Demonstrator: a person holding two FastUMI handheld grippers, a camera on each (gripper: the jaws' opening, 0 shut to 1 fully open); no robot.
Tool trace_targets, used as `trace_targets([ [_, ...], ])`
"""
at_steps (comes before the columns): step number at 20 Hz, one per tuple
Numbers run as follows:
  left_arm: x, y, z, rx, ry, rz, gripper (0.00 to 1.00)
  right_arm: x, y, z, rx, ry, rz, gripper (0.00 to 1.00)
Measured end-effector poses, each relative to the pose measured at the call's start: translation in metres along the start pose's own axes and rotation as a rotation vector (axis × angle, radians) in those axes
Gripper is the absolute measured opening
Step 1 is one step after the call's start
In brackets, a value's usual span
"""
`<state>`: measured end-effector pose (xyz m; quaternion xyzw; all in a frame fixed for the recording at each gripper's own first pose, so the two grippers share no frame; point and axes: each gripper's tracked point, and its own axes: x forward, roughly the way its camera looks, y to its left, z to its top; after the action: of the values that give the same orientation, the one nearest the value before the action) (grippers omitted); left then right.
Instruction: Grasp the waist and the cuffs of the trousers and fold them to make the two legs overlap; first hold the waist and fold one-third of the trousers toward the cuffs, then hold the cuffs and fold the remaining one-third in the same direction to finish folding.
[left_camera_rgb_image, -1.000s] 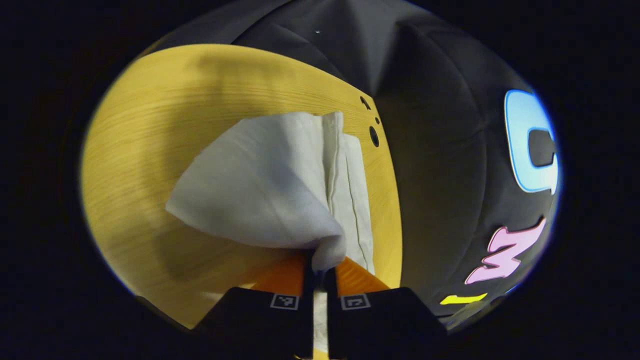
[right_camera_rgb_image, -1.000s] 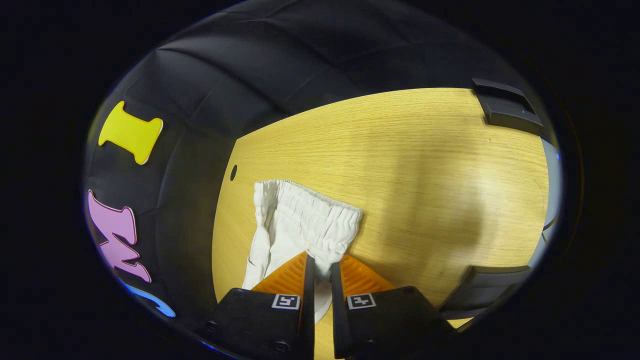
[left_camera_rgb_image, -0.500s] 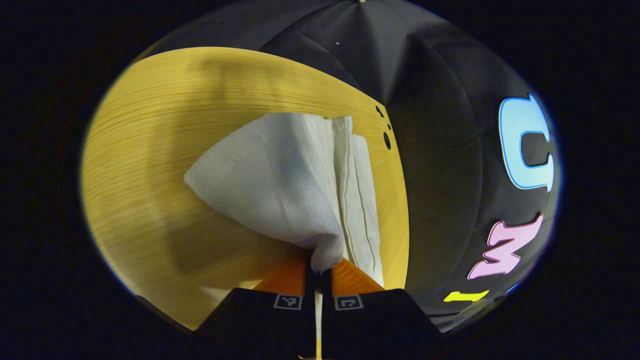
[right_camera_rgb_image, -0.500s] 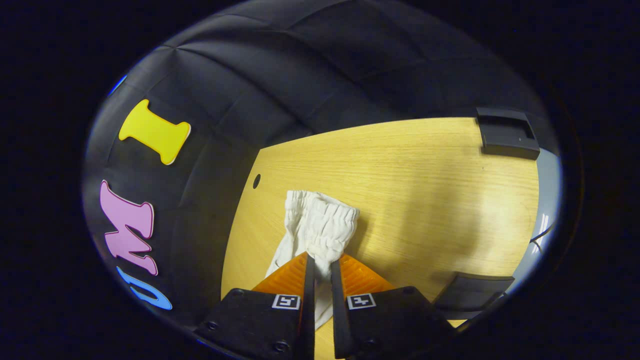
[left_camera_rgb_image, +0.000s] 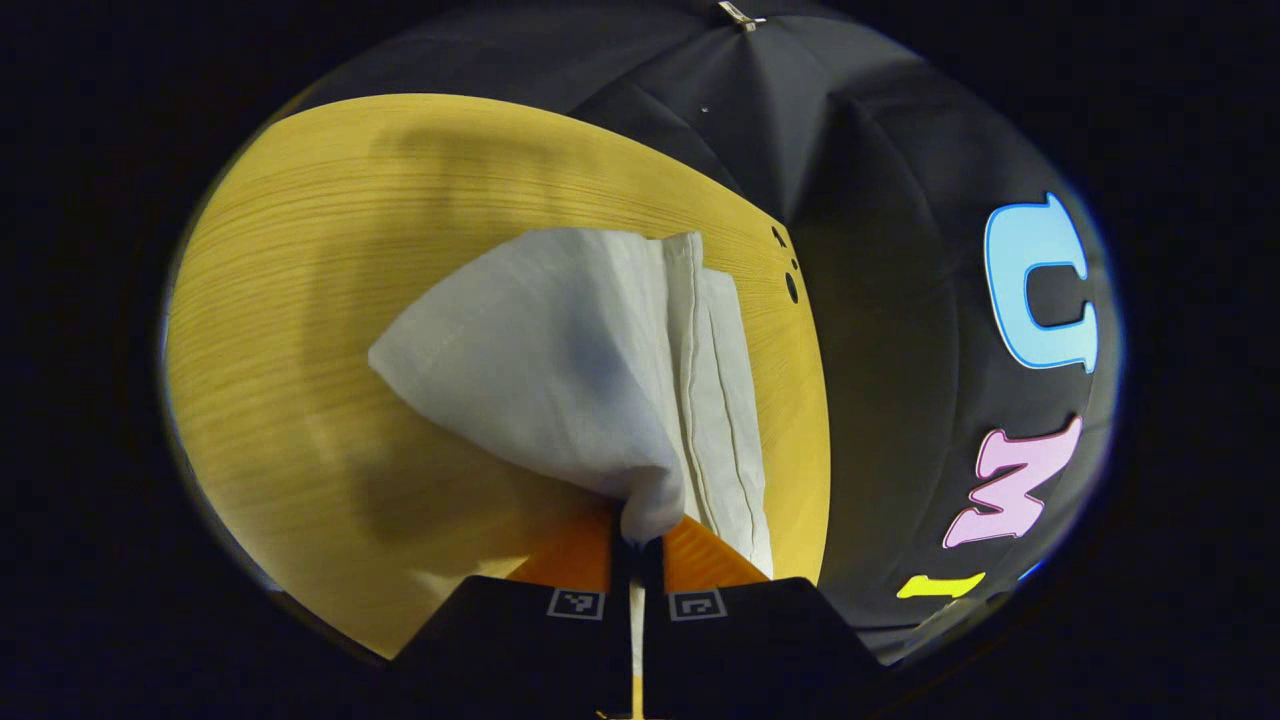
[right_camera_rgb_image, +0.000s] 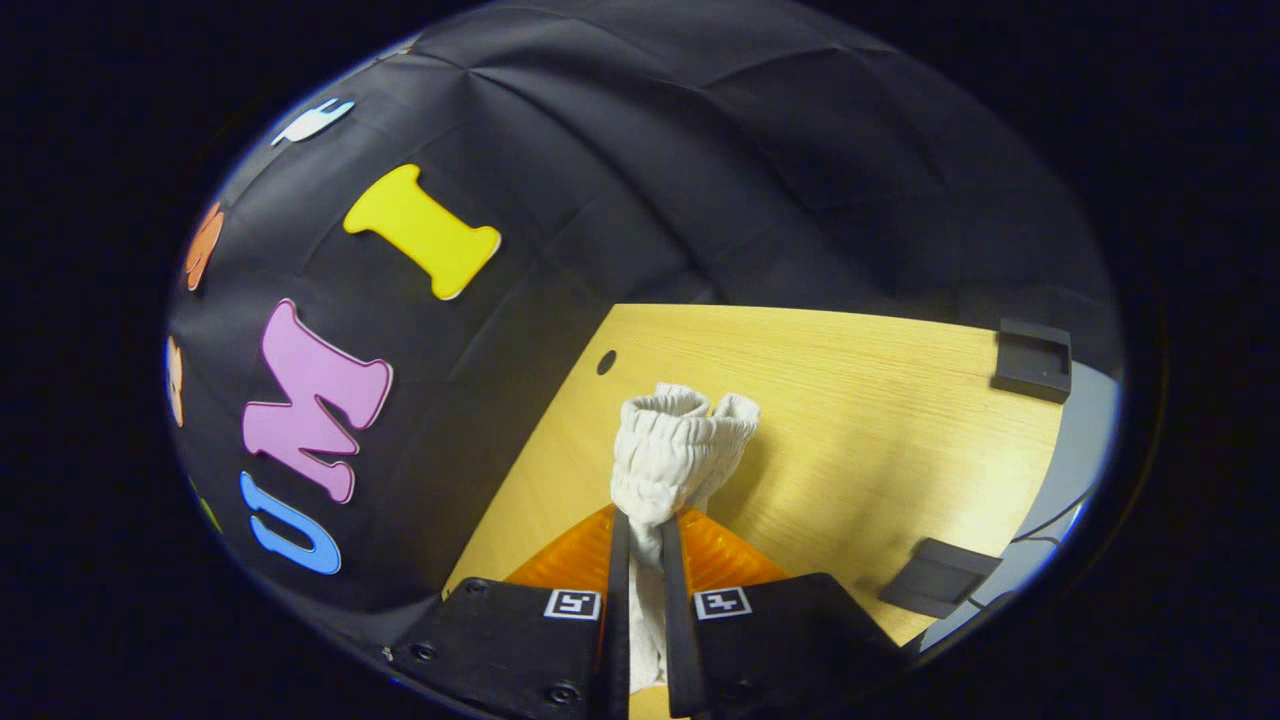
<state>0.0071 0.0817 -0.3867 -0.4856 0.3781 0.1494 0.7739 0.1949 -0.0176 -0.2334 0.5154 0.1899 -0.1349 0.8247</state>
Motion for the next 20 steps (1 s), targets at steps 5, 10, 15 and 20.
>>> trace_targets([
  [5,-0.01,0.007,-0.003,-0.003,-0.016,0.003,0.09,-0.011,0.083,-0.035,-0.171,0.041,0.119,0.19],
  [10,-0.011,0.01,-0.004,-0.019,-0.017,-0.005,0.09,-0.006,0.151,-0.101,-0.368,0.104,0.214,0.19],
  [15,-0.01,0.01,-0.003,-0.025,-0.006,-0.013,0.09,-0.014,0.181,-0.184,-0.454,0.2,0.258,0.19],
  [20,-0.01,0.01,-0.002,-0.044,0.004,-0.021,0.1,-0.01,0.186,-0.26,-0.634,0.293,0.268,0.19],
])
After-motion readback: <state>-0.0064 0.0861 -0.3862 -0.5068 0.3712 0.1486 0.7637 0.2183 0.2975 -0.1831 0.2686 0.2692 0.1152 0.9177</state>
